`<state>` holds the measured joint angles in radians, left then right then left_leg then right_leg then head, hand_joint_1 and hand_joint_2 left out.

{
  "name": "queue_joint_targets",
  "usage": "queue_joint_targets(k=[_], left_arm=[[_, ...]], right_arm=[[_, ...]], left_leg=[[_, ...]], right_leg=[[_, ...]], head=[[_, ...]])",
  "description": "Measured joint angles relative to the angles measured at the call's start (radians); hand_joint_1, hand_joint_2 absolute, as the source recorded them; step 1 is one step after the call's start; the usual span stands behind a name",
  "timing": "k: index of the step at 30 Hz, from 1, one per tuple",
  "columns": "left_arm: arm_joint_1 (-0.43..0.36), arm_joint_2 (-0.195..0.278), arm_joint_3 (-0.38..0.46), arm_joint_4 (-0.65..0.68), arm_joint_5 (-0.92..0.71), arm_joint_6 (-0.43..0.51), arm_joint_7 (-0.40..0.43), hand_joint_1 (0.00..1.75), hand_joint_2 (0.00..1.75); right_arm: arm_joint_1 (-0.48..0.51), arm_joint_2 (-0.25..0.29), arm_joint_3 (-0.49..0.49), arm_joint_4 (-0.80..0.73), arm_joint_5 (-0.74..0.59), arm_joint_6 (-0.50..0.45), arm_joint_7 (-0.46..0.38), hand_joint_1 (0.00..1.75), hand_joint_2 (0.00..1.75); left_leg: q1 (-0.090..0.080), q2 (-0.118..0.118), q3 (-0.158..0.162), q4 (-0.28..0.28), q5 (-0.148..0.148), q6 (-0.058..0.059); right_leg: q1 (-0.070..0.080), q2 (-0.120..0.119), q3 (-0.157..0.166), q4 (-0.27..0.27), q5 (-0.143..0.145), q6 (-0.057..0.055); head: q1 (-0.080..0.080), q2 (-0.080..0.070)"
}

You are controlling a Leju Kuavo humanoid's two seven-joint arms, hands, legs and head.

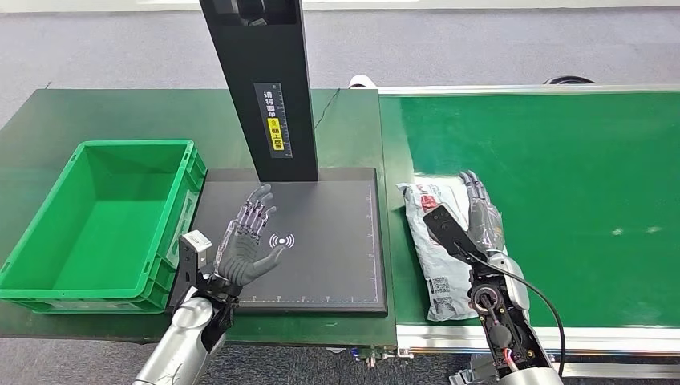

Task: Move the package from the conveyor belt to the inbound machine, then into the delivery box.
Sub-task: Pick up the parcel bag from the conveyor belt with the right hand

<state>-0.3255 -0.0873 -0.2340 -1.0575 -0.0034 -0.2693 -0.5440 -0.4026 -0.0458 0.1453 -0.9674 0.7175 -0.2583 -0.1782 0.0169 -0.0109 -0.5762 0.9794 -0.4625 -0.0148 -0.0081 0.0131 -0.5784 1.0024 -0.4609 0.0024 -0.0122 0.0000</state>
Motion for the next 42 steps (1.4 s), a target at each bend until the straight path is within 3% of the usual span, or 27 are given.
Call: queue_joint_targets(k=[15, 18, 22, 24, 29, 38, 39, 42], left_arm=[[-0.002, -0.001, 0.0, 0.005, 0.0, 0.0, 0.002, 0.0, 1.75], [-0.003, -0.001, -0.001, 0.005, 0.0, 0.0, 0.007, 0.0, 1.75], [-0.01, -0.004, -0.001, 0.009, -0.013, 0.005, 0.021, 0.0, 1.75], [-0.013, -0.008, -0.001, 0.014, -0.022, 0.012, 0.024, 0.0, 1.75], [-0.003, -0.014, 0.0, 0.013, -0.033, 0.03, 0.033, 0.0, 1.75], [0.007, -0.015, 0.002, 0.012, -0.038, 0.038, 0.036, 0.0, 1.75], [0.007, -0.015, 0.002, 0.012, -0.038, 0.039, 0.036, 0.0, 1.75], [0.007, -0.015, 0.002, 0.012, -0.04, 0.039, 0.036, 0.0, 1.75]], right_arm=[[0.001, 0.0, -0.008, 0.0, 0.024, 0.011, 0.024, 0.0, 1.75], [0.002, -0.003, -0.016, 0.001, 0.058, 0.068, 0.094, 0.0, 1.75], [0.002, -0.013, -0.016, 0.015, 0.14, 0.227, 0.253, 0.0, 1.75], [0.004, -0.016, -0.014, 0.033, 0.178, 0.302, 0.292, 0.0, 1.75], [-0.004, -0.012, 0.009, 0.105, 0.246, 0.347, 0.323, 0.0, 1.75], [-0.021, -0.006, 0.021, 0.151, 0.252, 0.352, 0.324, 0.0, 1.75], [-0.023, -0.005, 0.022, 0.155, 0.253, 0.352, 0.324, 0.23, 1.75], [-0.032, -0.003, 0.029, 0.172, 0.26, 0.368, 0.325, 1.54, 1.75]], left_leg=[[0.0, 0.0, 0.0, 0.0, 0.0, 0.0], [0.0, 0.0, 0.0, 0.0, 0.0, 0.0], [0.0, 0.0, 0.0, 0.0, 0.0, 0.0], [0.0, 0.0, 0.0, 0.0, 0.0, 0.0], [0.0, 0.0, 0.0, 0.0, 0.0, 0.0], [0.0, 0.0, 0.0, 0.0, 0.0, 0.0], [0.0, 0.0, 0.0, 0.0, 0.0, 0.0], [0.0, 0.0, 0.0, 0.0, 0.0, 0.0]], right_leg=[[0.0, 0.0, 0.0, 0.0, 0.0, 0.0], [0.0, 0.0, 0.0, 0.0, 0.0, 0.0], [0.0, 0.0, 0.0, 0.0, 0.0, 0.0], [0.0, 0.0, 0.0, 0.0, 0.0, 0.0], [0.0, 0.0, 0.0, 0.0, 0.0, 0.0], [0.0, 0.0, 0.0, 0.0, 0.0, 0.0], [0.0, 0.0, 0.0, 0.0, 0.0, 0.0], [0.0, 0.0, 0.0, 0.0, 0.0, 0.0]], head=[[0.0, 0.0], [0.0, 0.0], [0.0, 0.0], [0.0, 0.0], [0.0, 0.0], [0.0, 0.0], [0.0, 0.0], [0.0, 0.0]])
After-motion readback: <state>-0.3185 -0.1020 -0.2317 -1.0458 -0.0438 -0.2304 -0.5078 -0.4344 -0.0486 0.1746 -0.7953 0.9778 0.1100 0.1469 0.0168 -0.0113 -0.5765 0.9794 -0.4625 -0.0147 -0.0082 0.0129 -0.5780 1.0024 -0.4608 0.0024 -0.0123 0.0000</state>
